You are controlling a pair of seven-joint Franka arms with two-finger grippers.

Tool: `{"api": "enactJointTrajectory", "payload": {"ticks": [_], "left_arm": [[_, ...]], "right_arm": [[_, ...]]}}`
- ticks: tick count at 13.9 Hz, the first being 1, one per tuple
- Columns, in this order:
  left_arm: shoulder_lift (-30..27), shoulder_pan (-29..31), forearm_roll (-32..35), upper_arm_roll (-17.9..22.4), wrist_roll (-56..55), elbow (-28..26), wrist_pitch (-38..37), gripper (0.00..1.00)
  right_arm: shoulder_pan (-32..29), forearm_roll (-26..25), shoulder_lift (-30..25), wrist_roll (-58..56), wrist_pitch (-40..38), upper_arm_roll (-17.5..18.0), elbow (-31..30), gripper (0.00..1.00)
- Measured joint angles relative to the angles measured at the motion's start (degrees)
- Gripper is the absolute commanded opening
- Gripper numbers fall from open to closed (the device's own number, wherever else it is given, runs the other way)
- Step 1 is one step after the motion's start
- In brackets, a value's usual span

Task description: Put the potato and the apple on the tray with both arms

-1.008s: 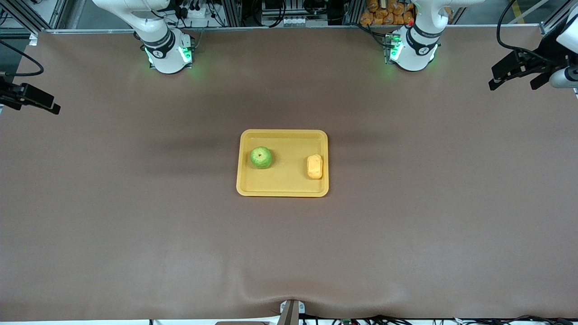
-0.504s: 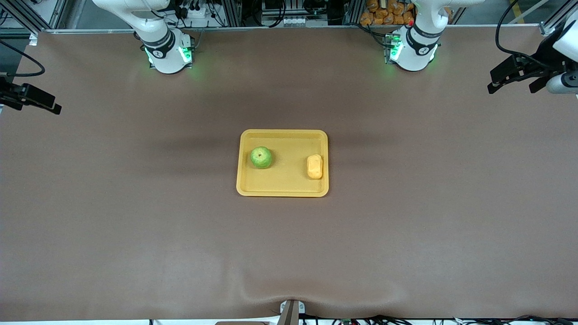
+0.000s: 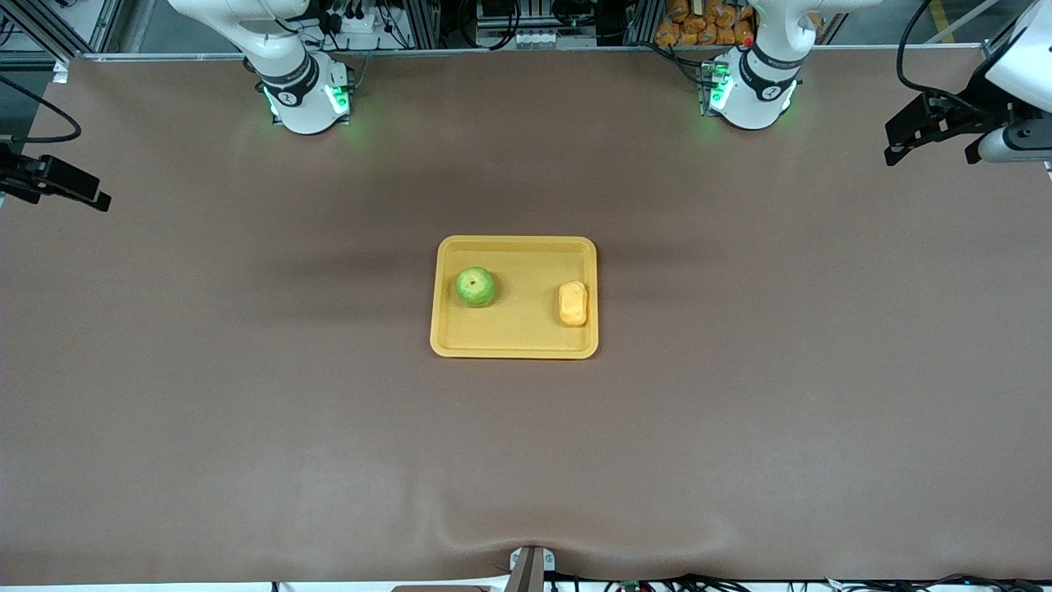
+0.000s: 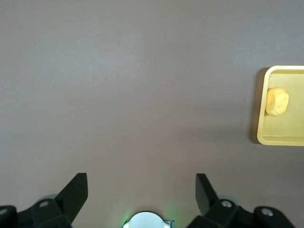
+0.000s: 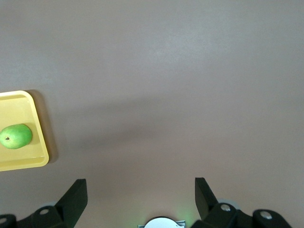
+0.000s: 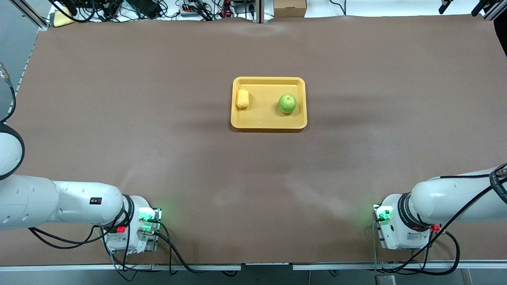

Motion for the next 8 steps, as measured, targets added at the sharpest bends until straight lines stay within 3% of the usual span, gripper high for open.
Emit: {"api": "enactJointTrajectory", "payload": {"ticks": [8], "left_arm": [[0.15, 0.36, -0.75, 0.34, -0.05, 0.47, -0.13, 1.00]], "right_arm": [[0.13, 0.03, 0.14, 0.00, -0.01, 0.11, 0.00, 1.00]]}}
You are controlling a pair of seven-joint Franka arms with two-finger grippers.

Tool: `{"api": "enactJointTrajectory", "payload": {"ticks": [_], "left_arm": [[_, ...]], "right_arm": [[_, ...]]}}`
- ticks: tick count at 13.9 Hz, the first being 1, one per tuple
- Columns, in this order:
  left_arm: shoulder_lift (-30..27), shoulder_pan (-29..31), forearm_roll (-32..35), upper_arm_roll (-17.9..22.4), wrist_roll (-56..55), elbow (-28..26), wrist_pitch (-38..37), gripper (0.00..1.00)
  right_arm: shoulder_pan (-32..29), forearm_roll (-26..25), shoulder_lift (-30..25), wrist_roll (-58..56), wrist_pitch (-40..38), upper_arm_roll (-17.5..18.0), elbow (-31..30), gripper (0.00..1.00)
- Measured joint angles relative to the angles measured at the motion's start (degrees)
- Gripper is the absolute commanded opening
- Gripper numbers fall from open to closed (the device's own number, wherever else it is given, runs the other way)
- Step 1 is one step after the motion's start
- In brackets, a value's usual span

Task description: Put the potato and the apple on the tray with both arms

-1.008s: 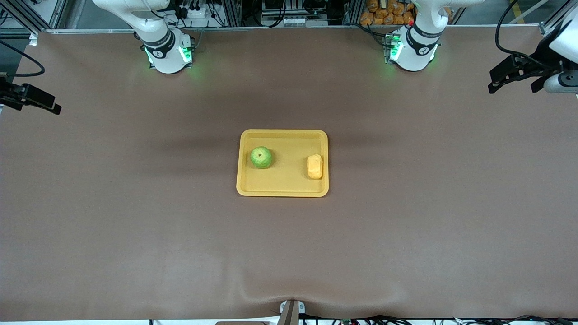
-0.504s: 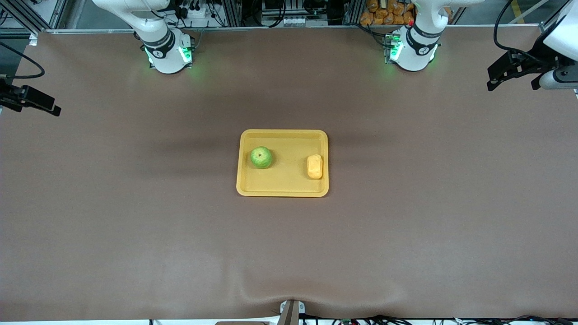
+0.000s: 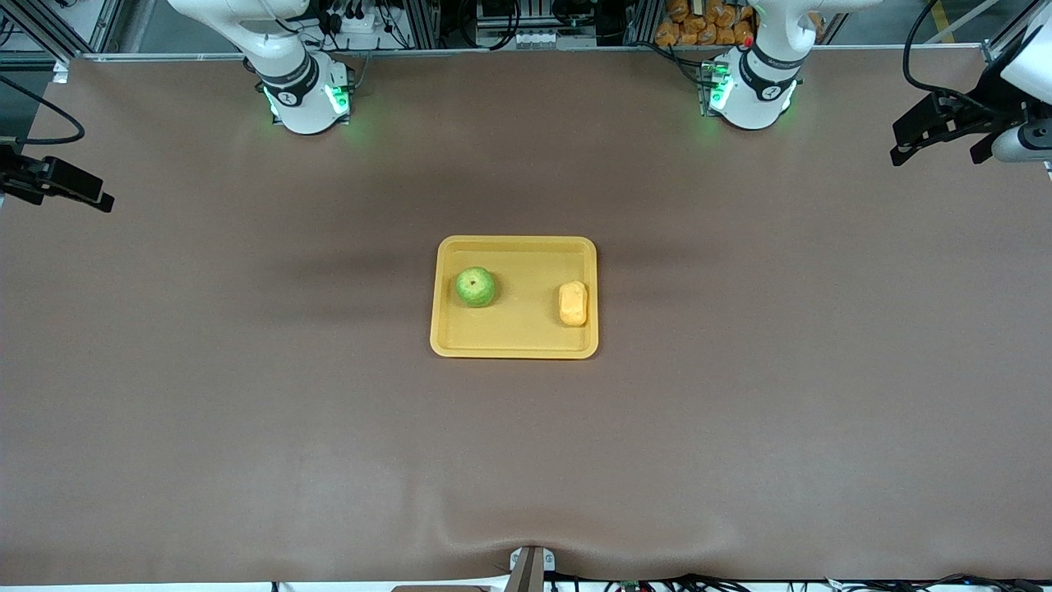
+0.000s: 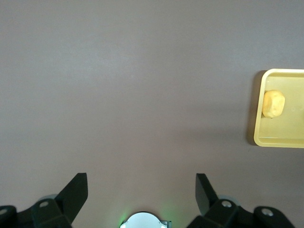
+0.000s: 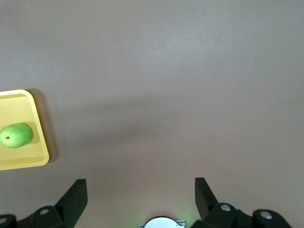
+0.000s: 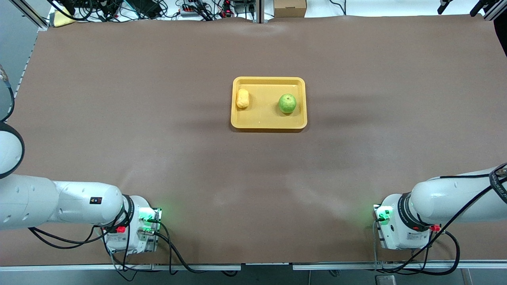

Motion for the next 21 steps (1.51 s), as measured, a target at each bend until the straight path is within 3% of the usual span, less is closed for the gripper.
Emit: {"api": "enactJointTrajectory", "payload": {"ticks": [21], "left_arm": [[0.69, 0.00, -0.02, 0.00, 0.00, 0.81, -3.08, 1.00]], "right_arm": [[0.94, 0.08, 0.34, 0.00, -0.03, 0.04, 0.23, 1.00]]}}
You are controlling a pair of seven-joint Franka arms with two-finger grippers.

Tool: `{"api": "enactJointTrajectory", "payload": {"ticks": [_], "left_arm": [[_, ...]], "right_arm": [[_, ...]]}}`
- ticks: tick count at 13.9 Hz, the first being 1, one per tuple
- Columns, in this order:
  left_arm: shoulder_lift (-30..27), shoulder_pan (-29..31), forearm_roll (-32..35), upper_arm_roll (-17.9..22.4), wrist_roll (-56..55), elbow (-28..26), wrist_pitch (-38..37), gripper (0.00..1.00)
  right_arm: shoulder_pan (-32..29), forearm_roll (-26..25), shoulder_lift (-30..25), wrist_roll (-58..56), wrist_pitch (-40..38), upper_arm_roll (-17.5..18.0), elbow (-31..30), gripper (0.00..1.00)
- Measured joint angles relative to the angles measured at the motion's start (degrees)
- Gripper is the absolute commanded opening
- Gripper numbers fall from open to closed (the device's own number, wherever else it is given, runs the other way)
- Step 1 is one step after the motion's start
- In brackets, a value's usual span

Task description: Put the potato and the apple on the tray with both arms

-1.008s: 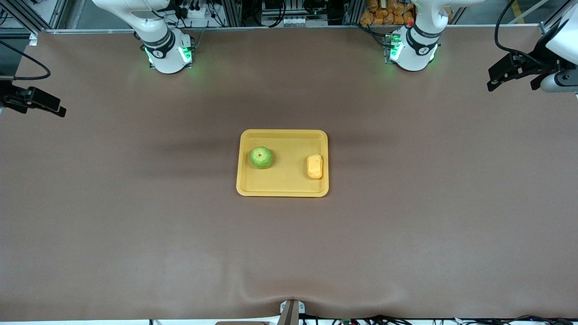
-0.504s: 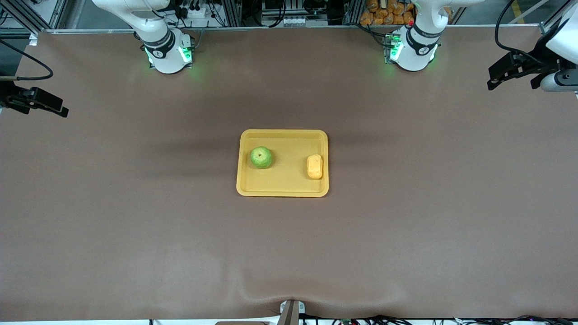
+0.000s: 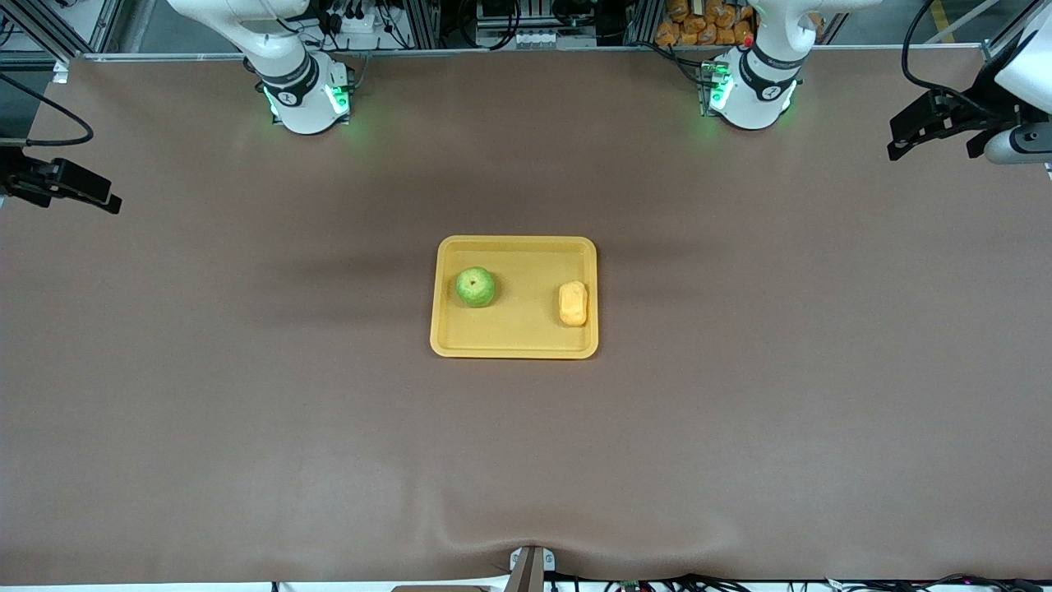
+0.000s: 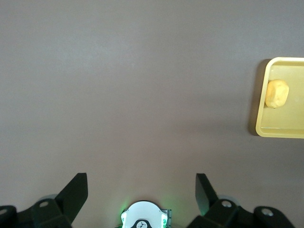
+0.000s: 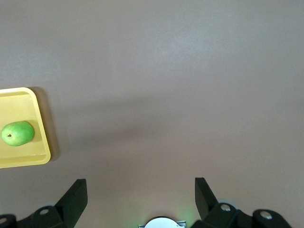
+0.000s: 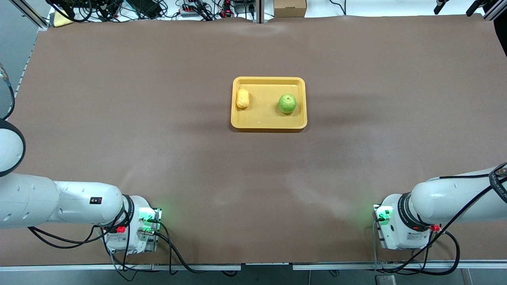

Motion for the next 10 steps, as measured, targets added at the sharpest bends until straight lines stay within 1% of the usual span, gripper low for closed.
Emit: {"api": "enactJointTrajectory", "payload": {"ticks": [5, 10], "left_arm": [[0.01, 0.00, 0.00, 0.00, 0.00, 0.00, -0.03, 1.00], [0.02, 0.00, 0.00, 0.01, 0.00, 0.00, -0.03, 1.00]], "right_arm": [[-0.05, 0.00, 0.01, 0.00, 0.00, -0.05, 0.00, 1.00], [-1.40, 0.00, 0.09, -0.73, 0.00, -0.33, 0.00, 1.00]]}}
